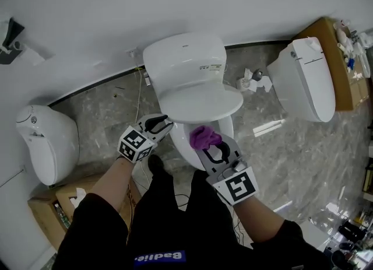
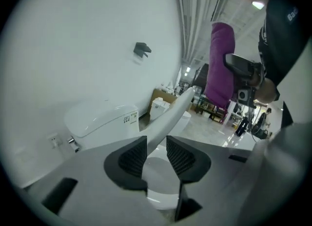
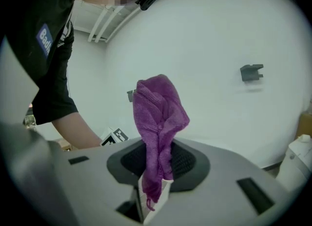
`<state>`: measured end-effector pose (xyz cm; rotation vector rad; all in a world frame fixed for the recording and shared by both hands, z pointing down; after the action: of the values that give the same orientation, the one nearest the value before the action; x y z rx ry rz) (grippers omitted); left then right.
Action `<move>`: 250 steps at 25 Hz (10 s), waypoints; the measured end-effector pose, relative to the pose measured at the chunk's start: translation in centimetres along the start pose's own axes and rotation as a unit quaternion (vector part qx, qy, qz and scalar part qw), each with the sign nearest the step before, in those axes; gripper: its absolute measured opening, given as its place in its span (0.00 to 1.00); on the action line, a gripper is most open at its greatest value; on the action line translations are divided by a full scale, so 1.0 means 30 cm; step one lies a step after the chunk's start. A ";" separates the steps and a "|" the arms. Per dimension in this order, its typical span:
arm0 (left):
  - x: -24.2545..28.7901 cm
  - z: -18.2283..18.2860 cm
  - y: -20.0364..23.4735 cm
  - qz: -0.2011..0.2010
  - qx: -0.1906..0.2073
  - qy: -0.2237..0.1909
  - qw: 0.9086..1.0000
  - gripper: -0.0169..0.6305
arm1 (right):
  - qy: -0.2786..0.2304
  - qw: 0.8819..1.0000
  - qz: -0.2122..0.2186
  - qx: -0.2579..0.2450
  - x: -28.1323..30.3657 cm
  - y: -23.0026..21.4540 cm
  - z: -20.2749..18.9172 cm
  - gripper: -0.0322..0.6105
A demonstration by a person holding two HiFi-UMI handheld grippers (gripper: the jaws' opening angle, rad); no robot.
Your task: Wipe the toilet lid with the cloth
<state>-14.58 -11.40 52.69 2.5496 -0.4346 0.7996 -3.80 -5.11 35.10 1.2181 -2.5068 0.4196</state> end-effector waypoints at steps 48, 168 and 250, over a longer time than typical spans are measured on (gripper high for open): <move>0.266 -0.328 -0.373 0.028 -0.156 -0.048 0.986 0.05 | 0.143 0.982 0.091 -0.080 0.208 -0.166 -0.421 0.20; 0.091 -0.063 -0.316 0.092 -0.151 -0.078 0.981 0.05 | 0.431 0.728 0.146 -0.512 0.582 -0.466 -0.950 0.20; 0.155 0.126 -0.847 0.087 -0.067 -0.090 0.990 0.05 | 0.446 0.752 0.121 -0.470 -0.187 -0.513 -1.019 0.20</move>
<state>1.33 7.79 44.89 2.4915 -0.7511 0.5792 16.53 1.78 62.33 0.1648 -1.5834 -0.2064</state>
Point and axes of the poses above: the fingertips, and each gripper's own axes: x forward along the fingers, y to its left, z out of its top, the point moved 3 cm from there along -x, backward along the fingers, and after that the axes turned 8 degrees about y, right-handed, at the moved point
